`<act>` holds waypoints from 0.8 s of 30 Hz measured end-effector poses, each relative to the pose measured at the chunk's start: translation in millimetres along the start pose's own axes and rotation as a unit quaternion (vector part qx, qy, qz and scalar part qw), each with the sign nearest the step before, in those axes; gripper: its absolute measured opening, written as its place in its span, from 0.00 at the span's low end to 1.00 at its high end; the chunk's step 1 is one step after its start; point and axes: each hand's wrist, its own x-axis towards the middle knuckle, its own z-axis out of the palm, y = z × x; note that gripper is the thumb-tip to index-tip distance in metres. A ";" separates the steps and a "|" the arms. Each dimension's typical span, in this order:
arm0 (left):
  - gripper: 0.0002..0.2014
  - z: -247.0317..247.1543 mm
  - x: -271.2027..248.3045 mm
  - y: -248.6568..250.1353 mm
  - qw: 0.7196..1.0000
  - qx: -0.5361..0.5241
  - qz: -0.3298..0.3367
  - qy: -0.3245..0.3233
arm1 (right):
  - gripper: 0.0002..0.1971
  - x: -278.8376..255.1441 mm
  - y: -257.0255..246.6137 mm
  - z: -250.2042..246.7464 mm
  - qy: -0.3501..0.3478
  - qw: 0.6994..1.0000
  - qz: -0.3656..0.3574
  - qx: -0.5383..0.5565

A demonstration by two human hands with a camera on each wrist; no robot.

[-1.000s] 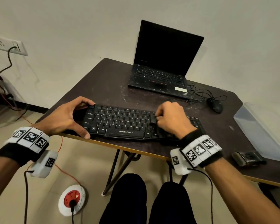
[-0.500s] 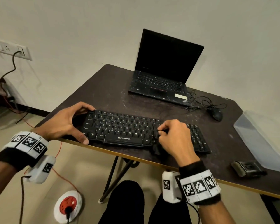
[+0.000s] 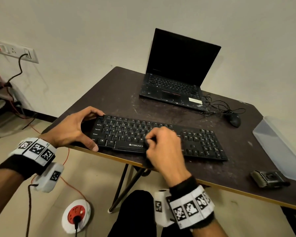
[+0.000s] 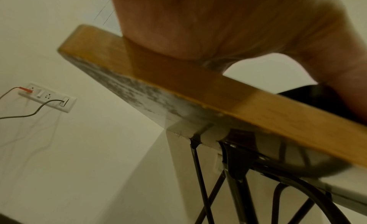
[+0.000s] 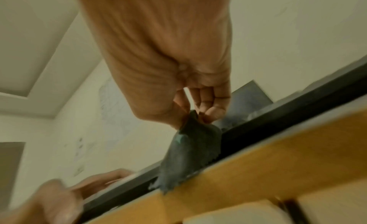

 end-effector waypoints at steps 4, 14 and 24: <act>0.55 -0.4 -1.1 -0.1 1.000 -0.004 0.000 -0.002 | 0.06 -5.5 -20.0 15.8 -0.045 0.998 -0.051 -0.003; 0.56 -0.8 -1.2 0.8 1.000 0.004 -0.006 0.000 | 0.07 -17.8 7.1 7.0 0.023 0.999 -0.023 -0.040; 0.58 -0.3 -1.9 2.7 1.000 -0.002 -0.012 -0.005 | 0.07 -13.8 17.9 -10.3 0.041 0.999 0.003 0.017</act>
